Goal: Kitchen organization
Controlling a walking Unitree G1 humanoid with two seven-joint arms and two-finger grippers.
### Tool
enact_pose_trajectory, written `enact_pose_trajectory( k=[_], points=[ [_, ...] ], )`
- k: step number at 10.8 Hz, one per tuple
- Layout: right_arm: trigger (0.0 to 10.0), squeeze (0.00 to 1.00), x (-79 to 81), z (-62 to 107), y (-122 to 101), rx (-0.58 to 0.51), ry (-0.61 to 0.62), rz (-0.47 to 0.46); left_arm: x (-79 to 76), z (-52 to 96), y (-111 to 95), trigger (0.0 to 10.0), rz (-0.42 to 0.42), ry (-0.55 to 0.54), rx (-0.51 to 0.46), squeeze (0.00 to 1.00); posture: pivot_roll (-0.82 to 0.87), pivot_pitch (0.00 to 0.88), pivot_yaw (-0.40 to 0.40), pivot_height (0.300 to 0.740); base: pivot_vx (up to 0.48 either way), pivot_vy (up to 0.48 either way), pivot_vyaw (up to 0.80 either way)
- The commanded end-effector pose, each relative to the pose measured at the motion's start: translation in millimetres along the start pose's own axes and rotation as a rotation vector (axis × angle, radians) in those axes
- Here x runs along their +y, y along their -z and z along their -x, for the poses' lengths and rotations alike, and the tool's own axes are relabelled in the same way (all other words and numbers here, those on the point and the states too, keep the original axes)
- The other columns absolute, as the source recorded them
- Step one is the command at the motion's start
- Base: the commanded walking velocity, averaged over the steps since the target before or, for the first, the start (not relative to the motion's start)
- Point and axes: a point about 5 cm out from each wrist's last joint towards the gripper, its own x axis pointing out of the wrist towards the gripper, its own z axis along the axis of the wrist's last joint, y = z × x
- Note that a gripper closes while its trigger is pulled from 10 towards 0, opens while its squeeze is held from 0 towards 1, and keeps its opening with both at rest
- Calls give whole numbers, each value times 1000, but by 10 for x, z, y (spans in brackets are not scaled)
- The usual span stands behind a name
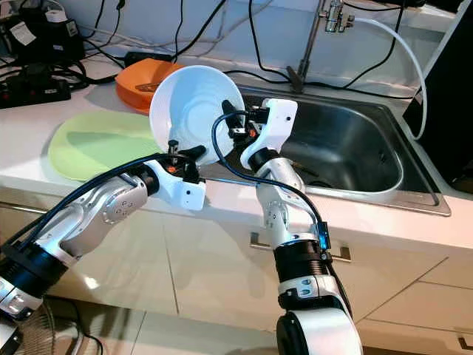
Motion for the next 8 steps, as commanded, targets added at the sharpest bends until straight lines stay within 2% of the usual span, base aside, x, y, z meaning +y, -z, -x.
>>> enact_pose_trajectory(
  k=[1,6,7,8],
  points=[
    [0,0,13,-45,-62,-9,-16,16,81,5,-44,10000,-34,-31,-15,0,255,10,-78,740,0,0,0],
    [0,0,27,-37,-42,-4,-27,15,100,-8,-31,10000,-39,-51,-1,0,255,0,-80,740,0,0,0],
    [0,0,33,-39,-38,-2,-31,15,98,-4,-33,10000,-35,-53,-1,1000,256,0,-81,740,0,0,0],
    [0,0,33,-38,-36,-1,-31,15,100,-2,-34,10000,-32,-55,-1,1000,258,0,-81,740,0,0,0]
  ],
)
